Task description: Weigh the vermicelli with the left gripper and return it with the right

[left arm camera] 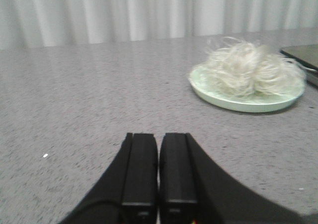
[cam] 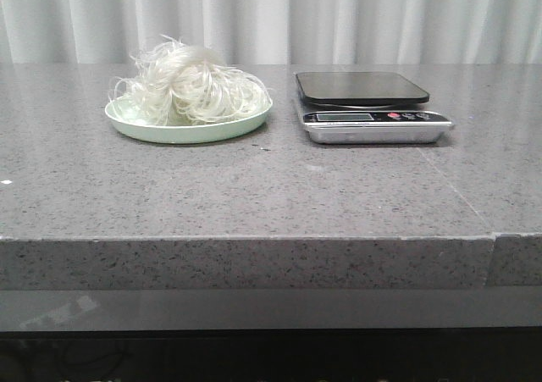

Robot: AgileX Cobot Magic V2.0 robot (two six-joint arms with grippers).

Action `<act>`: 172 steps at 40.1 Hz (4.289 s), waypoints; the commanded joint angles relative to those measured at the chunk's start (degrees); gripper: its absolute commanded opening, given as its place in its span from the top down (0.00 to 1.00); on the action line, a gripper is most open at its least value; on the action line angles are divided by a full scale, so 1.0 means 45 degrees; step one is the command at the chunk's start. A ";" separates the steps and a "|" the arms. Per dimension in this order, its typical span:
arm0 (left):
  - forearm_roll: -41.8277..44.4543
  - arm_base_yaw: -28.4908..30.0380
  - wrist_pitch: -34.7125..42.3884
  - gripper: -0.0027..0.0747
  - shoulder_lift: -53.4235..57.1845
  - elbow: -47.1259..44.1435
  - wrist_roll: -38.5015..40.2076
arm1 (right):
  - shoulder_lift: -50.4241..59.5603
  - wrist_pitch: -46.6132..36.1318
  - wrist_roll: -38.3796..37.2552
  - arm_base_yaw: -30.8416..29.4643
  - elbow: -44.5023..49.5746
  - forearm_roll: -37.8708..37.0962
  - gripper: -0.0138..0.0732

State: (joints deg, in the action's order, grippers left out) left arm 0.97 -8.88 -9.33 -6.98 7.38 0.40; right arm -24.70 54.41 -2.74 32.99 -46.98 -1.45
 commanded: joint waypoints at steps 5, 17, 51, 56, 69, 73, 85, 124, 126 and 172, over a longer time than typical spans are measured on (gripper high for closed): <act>-0.0582 0.0772 0.3198 0.76 0.1081 -0.1617 0.0129 | -0.0085 -0.0835 0.0026 -0.0073 -0.0257 -0.0183 0.66; -0.0582 0.0921 0.4047 0.76 0.1446 -0.2171 0.0129 | -0.0085 -0.0835 0.0026 -0.0073 -0.0257 -0.0183 0.66; -0.0582 0.1259 0.3154 0.76 0.1904 -0.2171 0.0129 | -0.0085 -0.0820 0.0026 -0.0073 -0.0257 -0.0183 0.66; -0.0582 0.1440 0.3154 0.76 0.1904 -0.2171 0.0129 | -0.0085 -0.0820 0.0026 -0.0073 -0.0257 -0.0183 0.66; -0.0582 0.1440 0.3154 0.76 0.1904 -0.2171 0.0129 | -0.0085 -0.0820 0.0026 -0.0073 -0.0257 -0.0183 0.66; -0.0582 0.1440 0.3154 0.76 0.1904 -0.2171 0.0129 | -0.0085 -0.0820 0.0026 -0.0073 -0.0257 -0.0183 0.66; -0.0582 0.1440 0.3154 0.76 0.1904 -0.2171 0.0129 | -0.0063 -0.0862 0.0026 -0.0073 -0.0257 -0.0183 0.66; -0.0582 0.1440 0.3154 0.76 0.1904 -0.2171 0.0129 | 0.5798 -1.2199 0.0026 -0.6993 1.0248 0.0322 0.66; -0.0582 0.1440 0.3154 0.76 0.1904 -0.2171 0.0129 | 0.5831 -1.2490 0.0026 -0.7077 1.0536 0.0545 0.66; -0.0582 0.1440 0.3154 0.76 0.1904 -0.2171 0.0129 | 0.5831 -1.2572 0.0038 -0.6884 1.0731 0.0707 0.66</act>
State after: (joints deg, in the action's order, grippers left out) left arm -1.15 -2.47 0.67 0.20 -0.35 0.50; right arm 0.56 2.85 -2.74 1.46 1.45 2.36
